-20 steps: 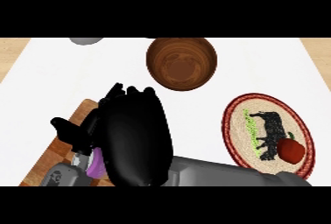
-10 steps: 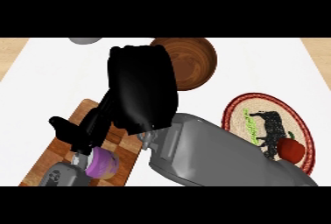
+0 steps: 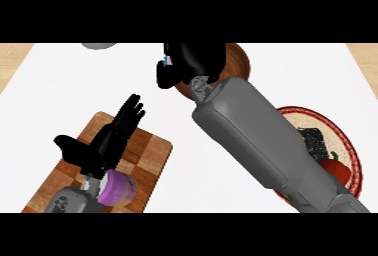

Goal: Pick the cupcake from the placemat and place it in the bowl

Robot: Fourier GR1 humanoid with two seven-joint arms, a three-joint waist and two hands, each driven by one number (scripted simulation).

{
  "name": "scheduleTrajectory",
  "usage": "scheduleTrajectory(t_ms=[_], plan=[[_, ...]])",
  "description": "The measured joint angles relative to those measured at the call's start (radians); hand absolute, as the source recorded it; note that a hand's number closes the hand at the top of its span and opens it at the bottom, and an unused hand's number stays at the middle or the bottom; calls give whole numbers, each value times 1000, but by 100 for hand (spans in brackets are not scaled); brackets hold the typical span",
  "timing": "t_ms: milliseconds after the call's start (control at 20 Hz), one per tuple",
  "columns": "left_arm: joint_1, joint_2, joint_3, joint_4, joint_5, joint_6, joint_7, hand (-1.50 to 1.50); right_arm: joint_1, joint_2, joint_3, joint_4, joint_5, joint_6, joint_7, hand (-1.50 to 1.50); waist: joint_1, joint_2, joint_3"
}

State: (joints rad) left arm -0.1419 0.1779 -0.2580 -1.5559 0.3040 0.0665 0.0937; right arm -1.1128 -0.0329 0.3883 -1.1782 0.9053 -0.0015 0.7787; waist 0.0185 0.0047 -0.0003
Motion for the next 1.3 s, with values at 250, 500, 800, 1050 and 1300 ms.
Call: scheduleTrajectory(t_ms=[250, 500, 800, 1050, 1300], plan=[[-13, 12, 10, 15, 16, -19, -7, 0, -65, -17, -67, 260, 29, -106, -150, 150, 10, 5, 0], [-32, 8, -6, 26, 10, -19, -13, 0, -132, -26, -112, 520, 65, -206, -251, 150, 29, 13, -1], [-39, 11, -20, 31, 16, -21, -14, 0, -170, -50, -197, 745, 34, -211, -276, -150, 47, 22, 0], [-45, 8, -34, 33, 14, -19, -20, 0, -173, -53, -285, 837, -30, -278, -374, -150, 56, 27, 1], [-53, 16, -31, 24, 25, -13, -15, 0, -130, -36, -405, 813, -146, -404, -519, -150, 51, 26, 3]])
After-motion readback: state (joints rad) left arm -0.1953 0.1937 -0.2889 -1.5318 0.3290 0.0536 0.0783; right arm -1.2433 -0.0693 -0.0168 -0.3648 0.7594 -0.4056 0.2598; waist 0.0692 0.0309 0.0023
